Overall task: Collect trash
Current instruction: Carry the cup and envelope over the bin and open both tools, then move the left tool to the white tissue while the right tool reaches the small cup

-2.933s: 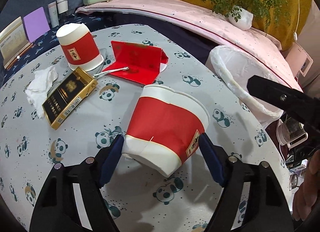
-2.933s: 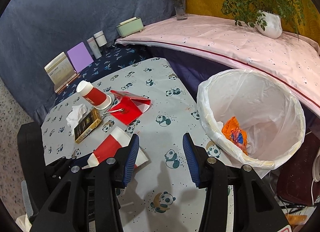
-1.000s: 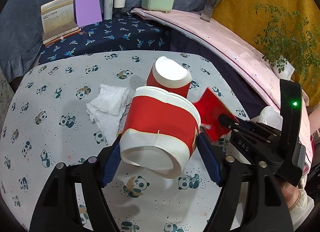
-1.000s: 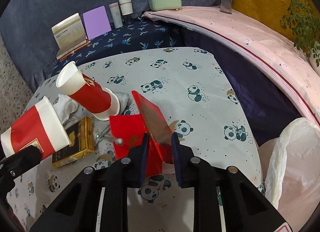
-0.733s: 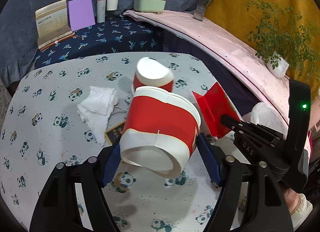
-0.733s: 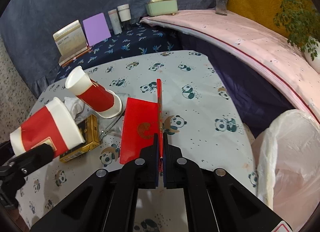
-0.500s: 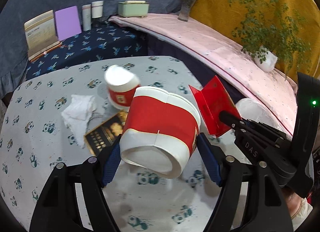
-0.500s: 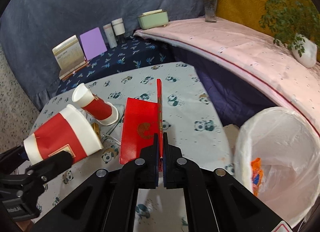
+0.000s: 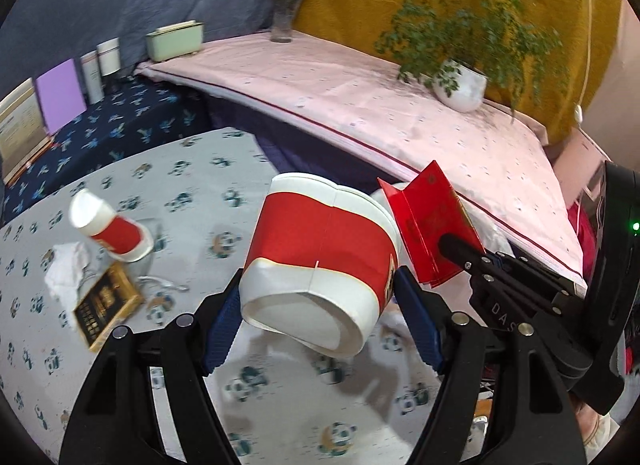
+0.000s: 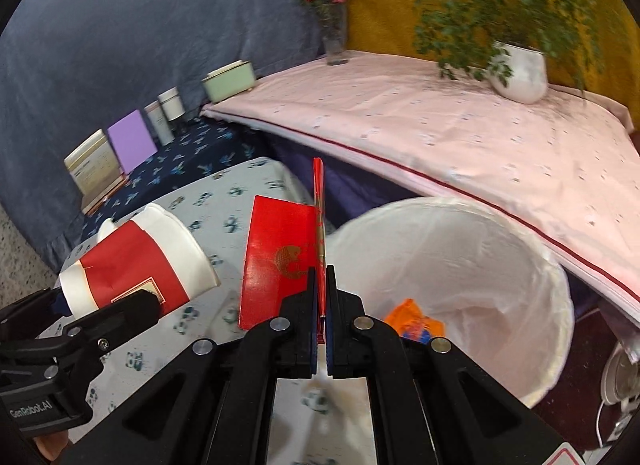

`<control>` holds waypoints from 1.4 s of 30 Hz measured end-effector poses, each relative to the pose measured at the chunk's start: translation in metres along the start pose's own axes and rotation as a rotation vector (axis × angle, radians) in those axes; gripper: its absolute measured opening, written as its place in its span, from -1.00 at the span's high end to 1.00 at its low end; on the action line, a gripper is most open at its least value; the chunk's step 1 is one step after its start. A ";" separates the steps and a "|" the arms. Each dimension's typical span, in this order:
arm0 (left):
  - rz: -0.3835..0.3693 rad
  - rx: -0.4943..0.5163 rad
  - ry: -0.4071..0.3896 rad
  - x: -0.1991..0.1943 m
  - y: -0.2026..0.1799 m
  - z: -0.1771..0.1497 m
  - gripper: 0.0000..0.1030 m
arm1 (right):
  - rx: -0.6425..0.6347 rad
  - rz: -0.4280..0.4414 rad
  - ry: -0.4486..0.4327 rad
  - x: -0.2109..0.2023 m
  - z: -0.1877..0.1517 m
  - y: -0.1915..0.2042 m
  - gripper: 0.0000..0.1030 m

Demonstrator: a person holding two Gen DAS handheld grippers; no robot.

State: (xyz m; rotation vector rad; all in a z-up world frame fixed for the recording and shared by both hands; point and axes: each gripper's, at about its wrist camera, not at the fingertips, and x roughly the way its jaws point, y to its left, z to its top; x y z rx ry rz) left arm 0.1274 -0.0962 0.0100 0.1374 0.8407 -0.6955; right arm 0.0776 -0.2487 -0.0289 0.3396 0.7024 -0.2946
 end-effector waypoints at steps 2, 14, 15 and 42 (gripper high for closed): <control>-0.017 0.027 0.003 0.006 -0.017 0.002 -0.35 | 0.030 -0.018 -0.001 -0.003 -0.003 -0.016 0.95; -0.097 0.128 0.068 0.045 -0.090 0.006 -0.36 | 0.142 -0.093 0.015 -0.006 -0.018 -0.078 0.80; -0.088 0.122 0.071 0.048 -0.091 0.006 -0.38 | 0.149 -0.102 0.010 -0.007 -0.018 -0.081 0.77; 0.018 0.022 0.026 0.019 -0.029 -0.005 -0.64 | 0.104 -0.070 -0.038 -0.023 -0.013 -0.044 0.41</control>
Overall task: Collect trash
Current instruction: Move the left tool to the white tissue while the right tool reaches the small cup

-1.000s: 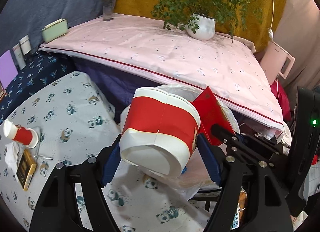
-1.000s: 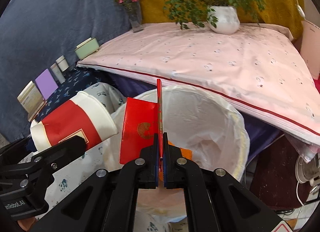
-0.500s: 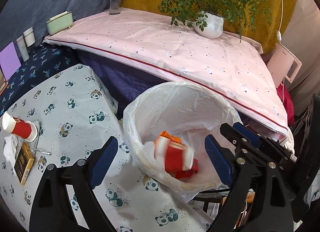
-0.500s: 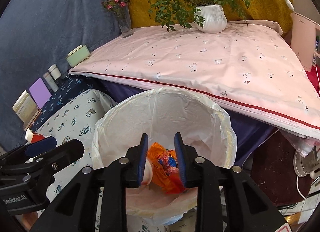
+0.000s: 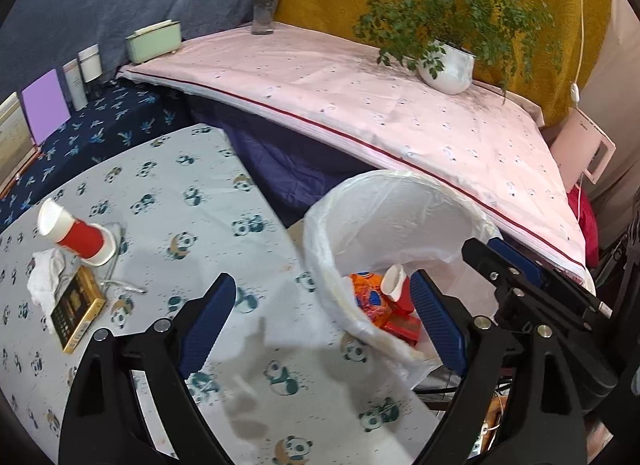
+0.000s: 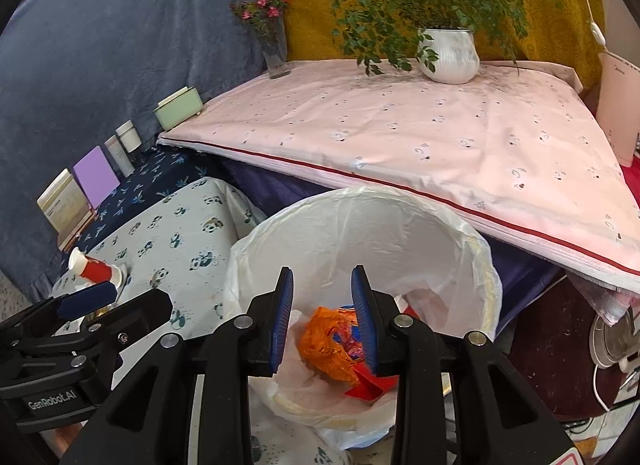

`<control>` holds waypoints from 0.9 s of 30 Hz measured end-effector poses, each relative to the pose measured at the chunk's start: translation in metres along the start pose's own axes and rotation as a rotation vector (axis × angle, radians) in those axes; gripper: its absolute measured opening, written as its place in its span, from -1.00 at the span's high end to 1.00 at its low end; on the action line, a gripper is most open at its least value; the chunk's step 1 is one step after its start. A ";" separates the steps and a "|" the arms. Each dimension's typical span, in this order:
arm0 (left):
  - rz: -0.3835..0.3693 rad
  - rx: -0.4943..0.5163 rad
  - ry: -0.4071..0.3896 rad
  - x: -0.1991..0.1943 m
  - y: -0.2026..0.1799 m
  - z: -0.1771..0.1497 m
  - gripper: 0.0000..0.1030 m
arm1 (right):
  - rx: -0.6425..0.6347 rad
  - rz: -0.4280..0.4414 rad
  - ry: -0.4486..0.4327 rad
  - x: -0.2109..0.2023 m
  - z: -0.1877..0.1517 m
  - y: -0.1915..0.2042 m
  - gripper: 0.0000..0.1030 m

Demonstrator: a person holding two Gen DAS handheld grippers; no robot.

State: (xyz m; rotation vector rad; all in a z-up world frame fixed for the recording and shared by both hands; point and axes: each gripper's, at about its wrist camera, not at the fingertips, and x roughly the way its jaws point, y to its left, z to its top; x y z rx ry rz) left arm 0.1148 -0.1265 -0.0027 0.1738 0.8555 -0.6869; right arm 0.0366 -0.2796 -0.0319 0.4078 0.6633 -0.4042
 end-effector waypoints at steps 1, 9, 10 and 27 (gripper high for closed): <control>0.008 -0.007 -0.001 -0.002 0.005 -0.001 -0.64 | -0.008 0.006 0.000 0.000 0.000 0.005 0.41; 0.083 -0.073 -0.006 -0.017 0.053 -0.017 -0.66 | -0.074 0.053 0.015 0.000 -0.006 0.049 0.41; 0.096 -0.086 -0.008 -0.020 0.061 -0.020 -0.66 | -0.082 0.060 0.017 0.001 -0.007 0.055 0.41; 0.232 -0.238 -0.010 -0.053 0.163 -0.059 -0.68 | -0.229 0.169 0.091 0.011 -0.041 0.157 0.41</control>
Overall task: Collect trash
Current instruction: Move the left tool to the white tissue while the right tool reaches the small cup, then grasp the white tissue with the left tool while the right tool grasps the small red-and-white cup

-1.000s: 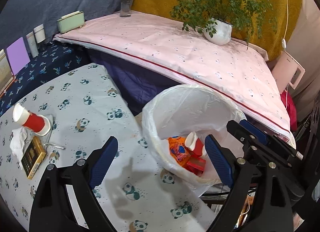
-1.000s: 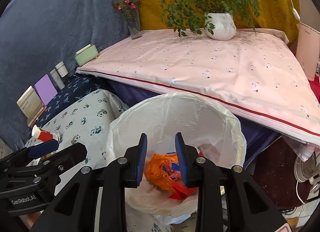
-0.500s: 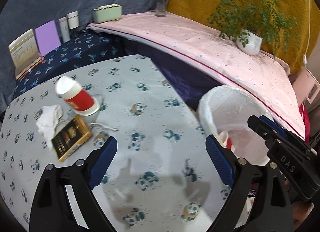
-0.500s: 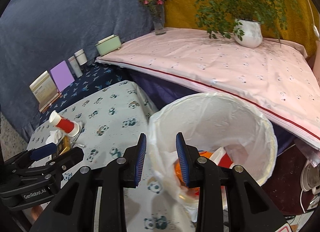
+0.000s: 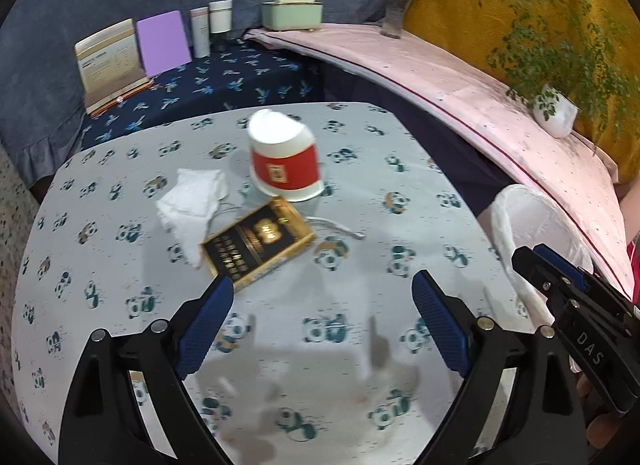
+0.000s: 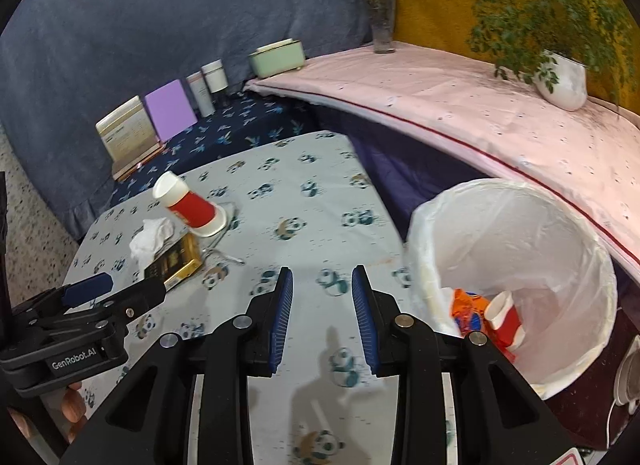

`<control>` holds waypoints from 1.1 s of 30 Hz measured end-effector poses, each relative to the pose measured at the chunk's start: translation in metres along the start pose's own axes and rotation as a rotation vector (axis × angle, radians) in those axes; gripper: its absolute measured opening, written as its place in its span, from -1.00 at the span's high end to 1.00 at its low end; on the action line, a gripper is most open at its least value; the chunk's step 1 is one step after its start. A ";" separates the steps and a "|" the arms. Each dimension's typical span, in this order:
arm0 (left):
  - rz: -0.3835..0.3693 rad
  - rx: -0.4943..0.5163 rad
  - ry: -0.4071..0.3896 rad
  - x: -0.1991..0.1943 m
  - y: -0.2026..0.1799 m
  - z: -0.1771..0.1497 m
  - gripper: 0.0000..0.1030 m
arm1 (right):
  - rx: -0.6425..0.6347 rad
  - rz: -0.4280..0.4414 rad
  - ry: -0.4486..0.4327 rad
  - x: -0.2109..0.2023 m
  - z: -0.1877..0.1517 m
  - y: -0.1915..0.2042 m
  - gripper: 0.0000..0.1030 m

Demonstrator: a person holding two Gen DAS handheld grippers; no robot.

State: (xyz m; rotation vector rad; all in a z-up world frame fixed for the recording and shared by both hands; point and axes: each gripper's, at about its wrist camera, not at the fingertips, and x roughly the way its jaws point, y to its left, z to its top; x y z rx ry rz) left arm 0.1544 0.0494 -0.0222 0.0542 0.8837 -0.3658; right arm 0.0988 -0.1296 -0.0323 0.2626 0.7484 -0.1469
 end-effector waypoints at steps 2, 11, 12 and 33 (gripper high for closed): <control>0.014 -0.019 0.003 0.001 0.014 -0.001 -0.68 | -0.017 0.013 0.009 0.005 0.000 0.013 0.41; 0.055 -0.106 0.020 0.012 0.071 0.000 -0.68 | -0.089 0.059 0.043 0.033 0.005 0.062 0.40; 0.060 -0.113 0.021 0.013 0.076 0.001 -0.68 | -0.095 0.064 0.047 0.036 0.006 0.067 0.38; 0.061 -0.108 0.077 0.085 0.140 0.052 -0.81 | -0.249 0.117 0.044 0.122 0.059 0.141 -0.14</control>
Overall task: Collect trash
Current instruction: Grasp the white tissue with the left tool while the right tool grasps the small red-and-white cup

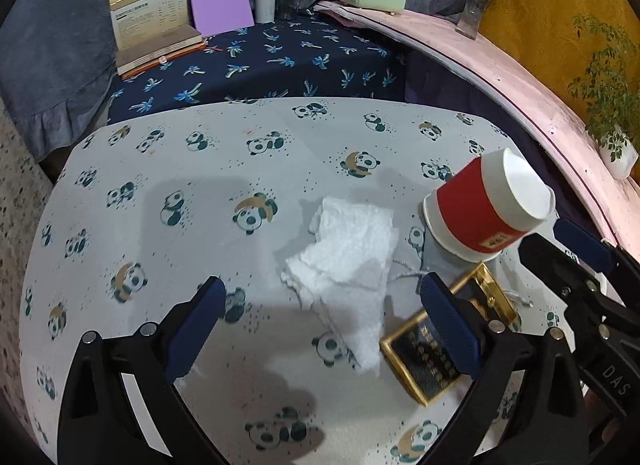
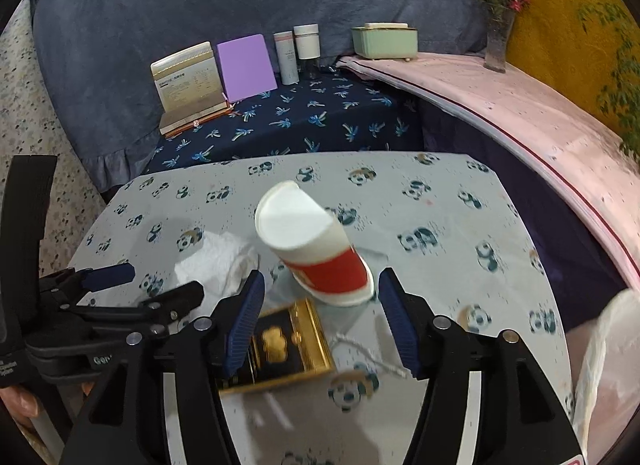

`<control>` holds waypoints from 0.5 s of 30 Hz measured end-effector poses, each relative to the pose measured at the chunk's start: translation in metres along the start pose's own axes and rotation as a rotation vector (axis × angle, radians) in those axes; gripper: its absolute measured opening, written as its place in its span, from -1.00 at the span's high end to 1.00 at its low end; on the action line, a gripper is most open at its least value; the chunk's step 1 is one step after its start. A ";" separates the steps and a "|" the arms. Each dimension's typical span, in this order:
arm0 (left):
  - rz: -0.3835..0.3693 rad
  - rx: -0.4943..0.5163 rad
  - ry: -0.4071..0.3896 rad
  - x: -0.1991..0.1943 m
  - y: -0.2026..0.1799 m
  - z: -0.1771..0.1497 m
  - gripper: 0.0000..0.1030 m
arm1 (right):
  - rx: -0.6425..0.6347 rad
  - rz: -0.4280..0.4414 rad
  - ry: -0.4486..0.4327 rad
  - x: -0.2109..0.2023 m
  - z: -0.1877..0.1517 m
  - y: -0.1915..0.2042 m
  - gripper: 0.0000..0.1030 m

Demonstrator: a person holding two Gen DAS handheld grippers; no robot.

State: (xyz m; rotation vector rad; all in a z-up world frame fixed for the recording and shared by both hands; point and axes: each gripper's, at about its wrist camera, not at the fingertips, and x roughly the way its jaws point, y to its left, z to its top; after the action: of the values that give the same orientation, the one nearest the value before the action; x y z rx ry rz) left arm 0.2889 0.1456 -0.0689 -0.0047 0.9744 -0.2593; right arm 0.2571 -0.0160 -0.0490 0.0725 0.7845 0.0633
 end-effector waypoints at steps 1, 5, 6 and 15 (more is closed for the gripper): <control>-0.006 0.001 0.005 0.004 0.000 0.003 -0.80 | -0.009 -0.003 0.000 0.003 0.003 0.001 -0.14; -0.037 -0.017 0.036 0.019 0.004 0.009 -0.68 | -0.041 -0.007 0.008 0.019 0.011 0.003 -0.15; -0.049 -0.023 0.044 0.022 0.005 0.009 -0.65 | -0.043 -0.001 0.013 0.022 0.012 0.003 -0.15; -0.090 -0.008 0.073 0.033 -0.003 0.008 0.14 | -0.039 0.017 0.010 0.029 0.010 0.005 -0.04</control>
State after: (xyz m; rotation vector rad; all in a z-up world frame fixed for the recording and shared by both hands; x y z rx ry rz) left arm 0.3122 0.1348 -0.0913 -0.0470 1.0493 -0.3397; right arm 0.2850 -0.0090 -0.0618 0.0416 0.7927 0.0947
